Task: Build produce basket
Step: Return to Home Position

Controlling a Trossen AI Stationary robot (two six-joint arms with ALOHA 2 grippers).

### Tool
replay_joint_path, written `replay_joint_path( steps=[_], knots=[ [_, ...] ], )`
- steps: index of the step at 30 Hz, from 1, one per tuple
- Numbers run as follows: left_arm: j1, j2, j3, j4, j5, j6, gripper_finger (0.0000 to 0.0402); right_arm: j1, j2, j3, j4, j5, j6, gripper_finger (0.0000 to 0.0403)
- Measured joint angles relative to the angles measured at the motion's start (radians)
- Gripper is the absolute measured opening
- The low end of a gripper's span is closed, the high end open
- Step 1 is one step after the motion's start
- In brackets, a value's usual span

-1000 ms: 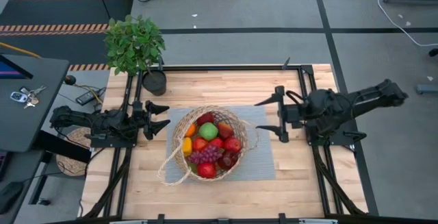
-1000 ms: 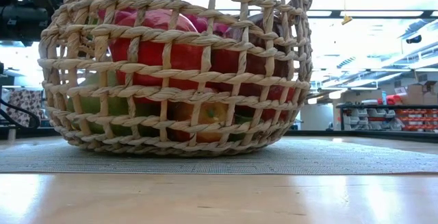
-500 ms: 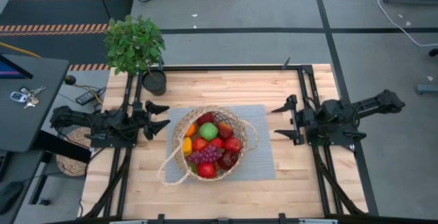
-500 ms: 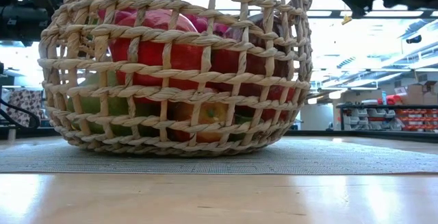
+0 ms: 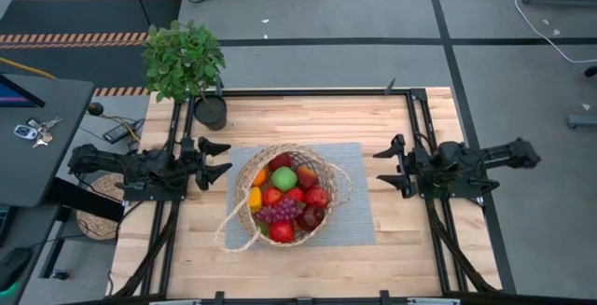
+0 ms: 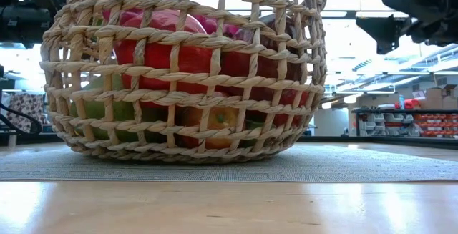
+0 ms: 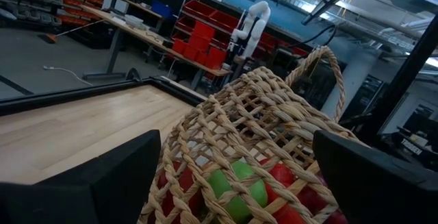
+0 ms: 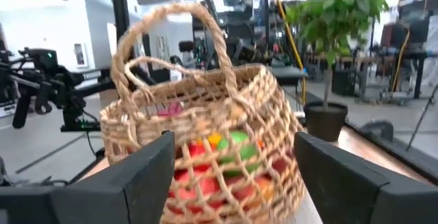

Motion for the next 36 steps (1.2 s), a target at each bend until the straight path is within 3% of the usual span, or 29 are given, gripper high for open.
replay_joint_path(
  steps=[8, 15, 36],
  knots=[
    [0.0, 0.0, 0.0, 0.0, 0.0, 0.0, 0.0389, -0.02, -0.072, -0.001, -0.094, 0.007, 0.034, 0.0263],
    [0.0, 0.0, 0.0, 0.0, 0.0, 0.0, 0.0389, -0.026, -0.07, -0.001, -0.1, 0.196, 0.066, 0.0247],
    [0.0, 0.0, 0.0, 0.0, 0.0, 0.0, 0.0389, -0.026, -0.07, -0.001, -0.092, 0.204, 0.053, 0.0249]
  ],
)
